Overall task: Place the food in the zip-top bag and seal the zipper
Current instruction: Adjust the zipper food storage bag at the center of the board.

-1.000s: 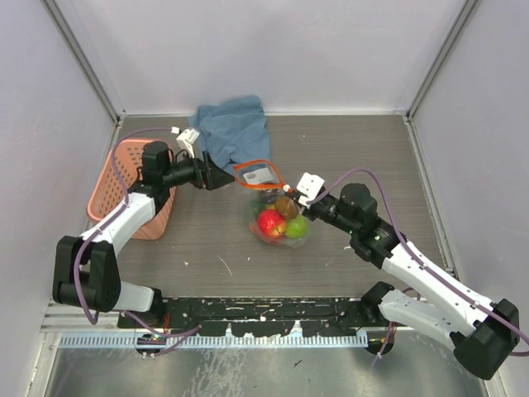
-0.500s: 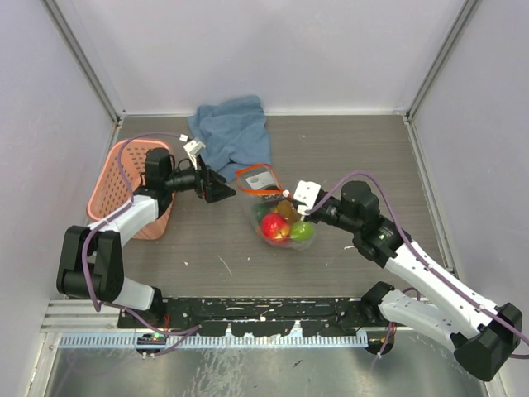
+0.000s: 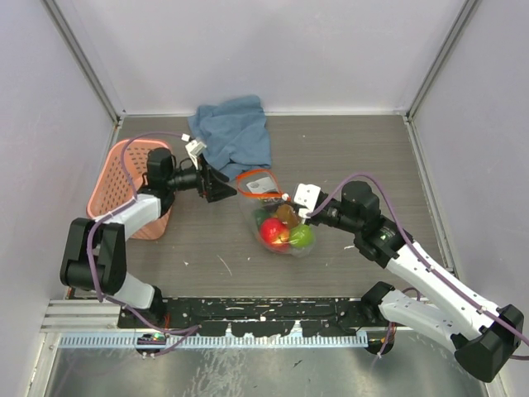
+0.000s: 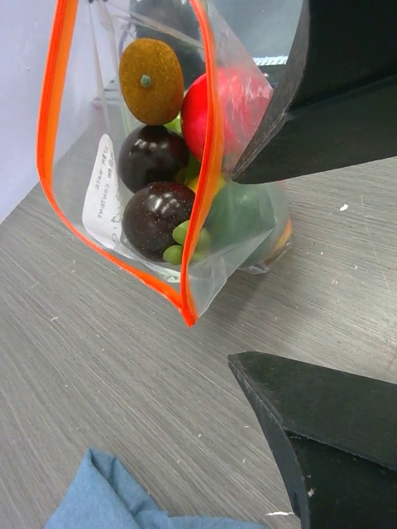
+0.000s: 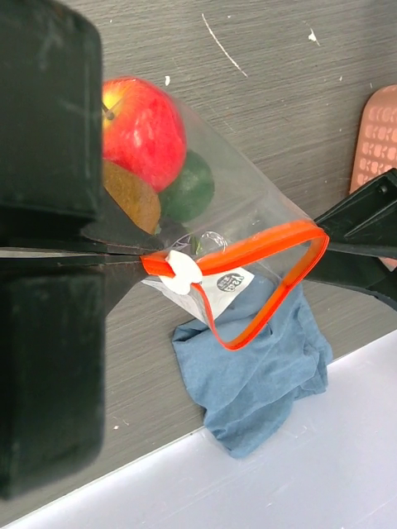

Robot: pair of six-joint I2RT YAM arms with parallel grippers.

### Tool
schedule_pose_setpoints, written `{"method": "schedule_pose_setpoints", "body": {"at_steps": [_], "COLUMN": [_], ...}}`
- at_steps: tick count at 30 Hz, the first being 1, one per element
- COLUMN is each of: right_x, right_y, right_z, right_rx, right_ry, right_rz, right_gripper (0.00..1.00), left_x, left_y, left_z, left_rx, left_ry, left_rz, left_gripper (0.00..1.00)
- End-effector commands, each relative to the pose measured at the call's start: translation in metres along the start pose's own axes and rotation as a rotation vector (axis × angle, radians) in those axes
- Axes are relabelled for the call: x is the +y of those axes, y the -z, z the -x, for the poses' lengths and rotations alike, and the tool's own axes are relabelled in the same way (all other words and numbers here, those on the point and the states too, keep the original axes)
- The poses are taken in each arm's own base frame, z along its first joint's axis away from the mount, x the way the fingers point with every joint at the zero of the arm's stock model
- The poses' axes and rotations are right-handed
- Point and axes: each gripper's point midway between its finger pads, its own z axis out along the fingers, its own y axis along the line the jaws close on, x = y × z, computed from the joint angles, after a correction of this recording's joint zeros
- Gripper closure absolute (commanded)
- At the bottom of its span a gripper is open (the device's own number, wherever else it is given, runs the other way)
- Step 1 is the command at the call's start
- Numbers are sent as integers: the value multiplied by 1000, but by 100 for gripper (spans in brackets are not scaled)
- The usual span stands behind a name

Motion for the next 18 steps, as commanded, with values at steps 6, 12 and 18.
{"method": "schedule_pose_setpoints", "body": {"at_steps": [6, 12, 18], "right_x": [-20, -19, -18], "right_y": [9, 8, 9], "right_z": [35, 34, 36], "right_rx": [-100, -107, -119], "right_ry": [26, 9, 0], "right_rz": [-80, -80, -77], "right_gripper": [99, 99, 99], "left_x": [-52, -103, -139], "left_y": [28, 23, 5], "left_z": [53, 59, 52], "left_rx": [-100, -82, 2], "left_ry": [-243, -360, -395], "left_rz": [106, 65, -56], "left_gripper": [16, 14, 16]}}
